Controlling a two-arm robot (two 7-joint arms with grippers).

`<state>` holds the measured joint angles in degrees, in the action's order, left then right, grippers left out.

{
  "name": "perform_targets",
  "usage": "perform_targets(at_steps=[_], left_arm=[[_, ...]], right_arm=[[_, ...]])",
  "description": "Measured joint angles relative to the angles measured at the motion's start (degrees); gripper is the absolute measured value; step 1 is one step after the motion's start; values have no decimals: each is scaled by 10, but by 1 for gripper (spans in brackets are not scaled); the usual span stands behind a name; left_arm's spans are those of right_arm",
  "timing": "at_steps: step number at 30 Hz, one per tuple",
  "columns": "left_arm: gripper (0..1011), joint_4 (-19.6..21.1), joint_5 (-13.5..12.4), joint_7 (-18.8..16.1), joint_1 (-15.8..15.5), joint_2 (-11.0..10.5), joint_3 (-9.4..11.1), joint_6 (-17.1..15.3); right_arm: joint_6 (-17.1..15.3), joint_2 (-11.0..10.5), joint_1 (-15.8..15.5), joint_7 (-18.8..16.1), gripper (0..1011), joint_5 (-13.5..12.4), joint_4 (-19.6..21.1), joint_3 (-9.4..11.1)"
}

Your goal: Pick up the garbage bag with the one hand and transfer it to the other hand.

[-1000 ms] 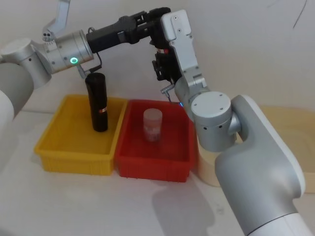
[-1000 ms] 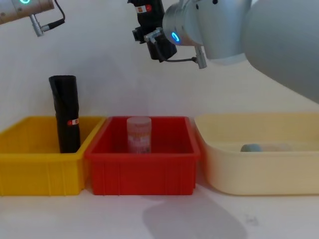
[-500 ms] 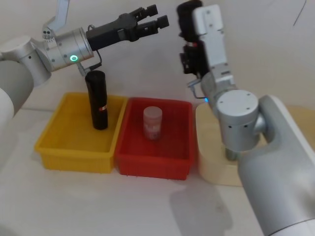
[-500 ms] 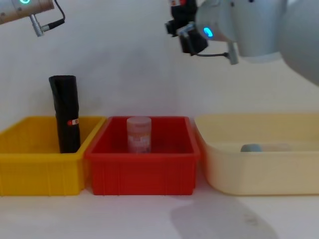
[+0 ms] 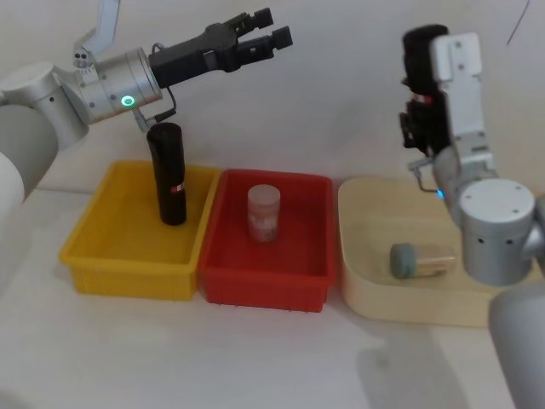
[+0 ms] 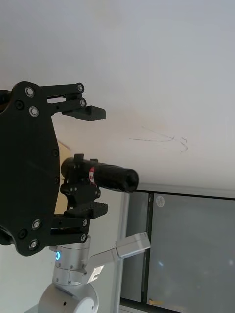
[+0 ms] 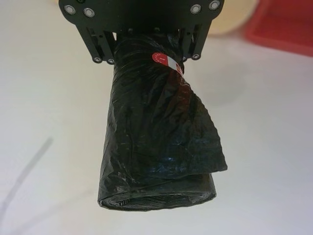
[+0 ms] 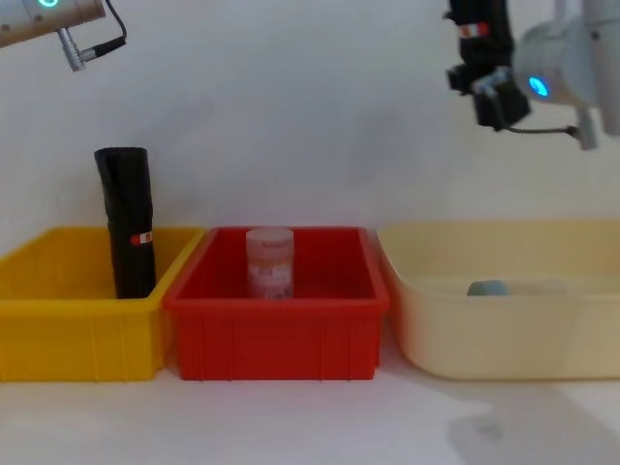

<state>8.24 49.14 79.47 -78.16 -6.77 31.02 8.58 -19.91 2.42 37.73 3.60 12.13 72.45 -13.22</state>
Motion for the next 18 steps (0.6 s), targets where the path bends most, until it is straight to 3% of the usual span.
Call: perform_targets(at_steps=[9, 18], left_arm=[[1002, 0, 0, 0, 0, 0, 0, 0], [1001, 0, 0, 0, 0, 0, 0, 0]], right_arm=[[-15, -33, -35, -16, 528, 2, 34, 19], [-21, -51, -54, -30, 816, 2, 54, 28]])
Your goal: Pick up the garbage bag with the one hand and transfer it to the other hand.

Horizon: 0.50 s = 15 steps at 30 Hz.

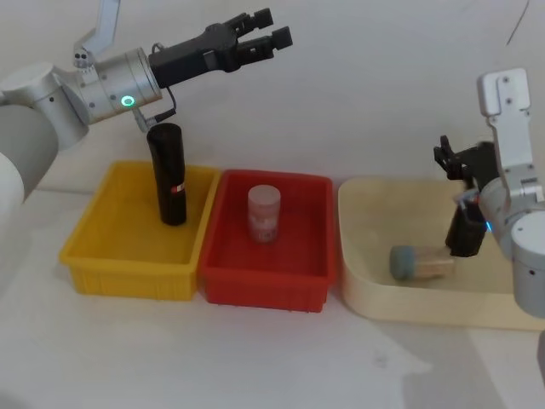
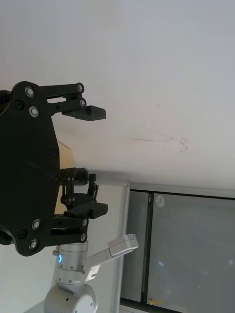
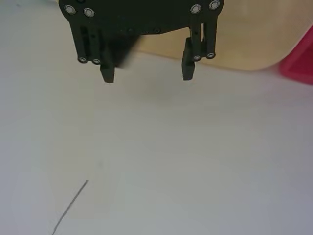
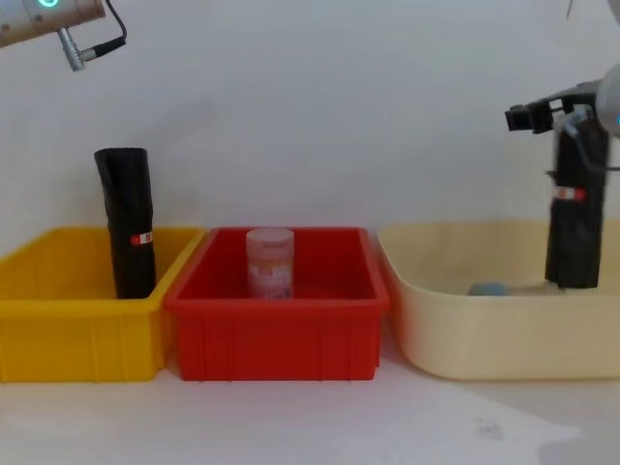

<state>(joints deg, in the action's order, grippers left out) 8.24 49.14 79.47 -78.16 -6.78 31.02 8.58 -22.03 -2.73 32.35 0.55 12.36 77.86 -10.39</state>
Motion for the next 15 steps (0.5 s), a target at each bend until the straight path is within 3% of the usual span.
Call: perform_targets(at_steps=[7, 15], left_arm=[[1002, 0, 0, 0, 0, 0, 0, 0], [1002, 0, 0, 0, 0, 0, 0, 0]], right_arm=[[-3, -7, -8, -6, 994, 0, 8, 4], [-5, -12, -12, -9, 1001, 0, 13, 6]])
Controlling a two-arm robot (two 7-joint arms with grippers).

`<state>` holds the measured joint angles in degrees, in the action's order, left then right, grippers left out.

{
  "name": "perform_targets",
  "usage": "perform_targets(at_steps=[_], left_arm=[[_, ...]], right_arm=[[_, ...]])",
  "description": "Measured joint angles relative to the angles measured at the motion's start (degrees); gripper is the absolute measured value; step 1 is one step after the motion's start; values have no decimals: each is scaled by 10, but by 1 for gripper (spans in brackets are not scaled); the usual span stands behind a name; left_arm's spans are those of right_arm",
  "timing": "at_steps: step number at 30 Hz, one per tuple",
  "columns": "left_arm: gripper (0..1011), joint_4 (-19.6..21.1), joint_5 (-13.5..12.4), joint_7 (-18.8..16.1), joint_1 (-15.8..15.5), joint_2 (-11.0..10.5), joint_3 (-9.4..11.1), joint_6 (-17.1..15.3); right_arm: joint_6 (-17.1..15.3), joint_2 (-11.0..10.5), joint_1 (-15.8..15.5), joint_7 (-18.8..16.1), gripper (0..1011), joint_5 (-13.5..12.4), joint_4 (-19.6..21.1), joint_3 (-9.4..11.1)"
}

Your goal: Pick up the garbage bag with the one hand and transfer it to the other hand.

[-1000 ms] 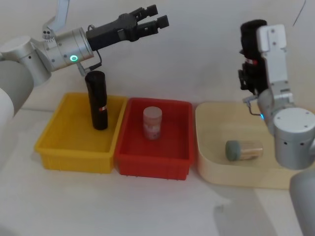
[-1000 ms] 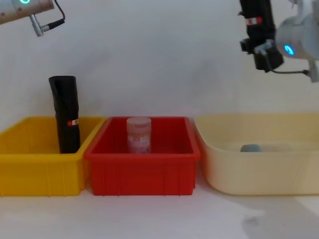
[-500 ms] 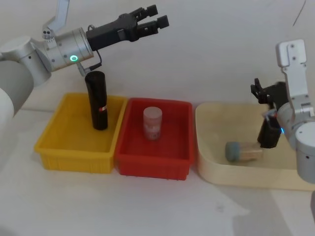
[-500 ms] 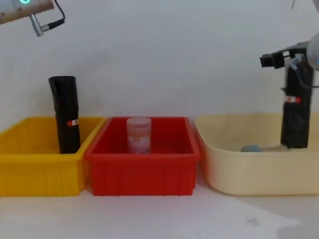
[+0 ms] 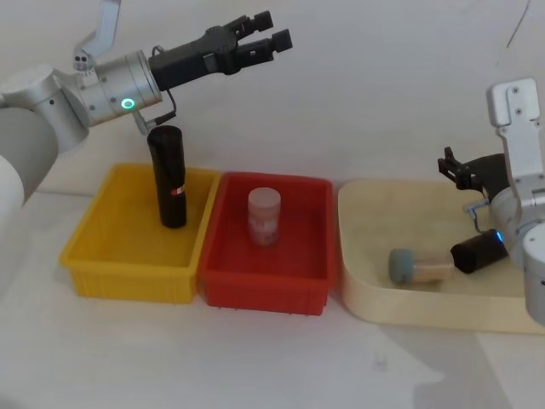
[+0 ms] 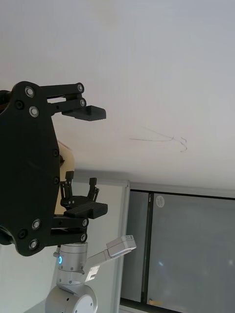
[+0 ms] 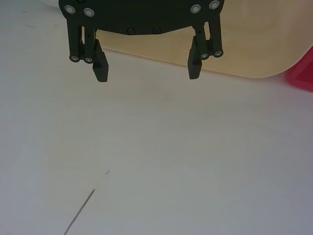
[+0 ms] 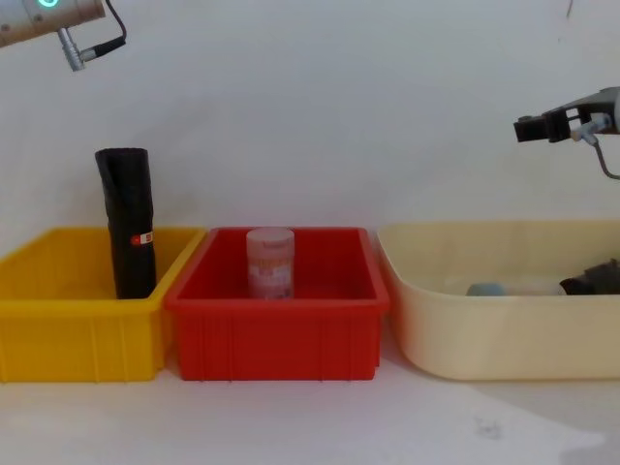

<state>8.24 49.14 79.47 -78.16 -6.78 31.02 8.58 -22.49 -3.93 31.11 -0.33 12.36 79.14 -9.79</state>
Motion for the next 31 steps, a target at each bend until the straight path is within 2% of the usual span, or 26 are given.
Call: perform_targets(at_steps=[31], left_arm=[[1002, 0, 0, 0, 0, 0, 0, 0]], right_arm=[[-2, -4, -5, -4, 1001, 0, 5, 2]])
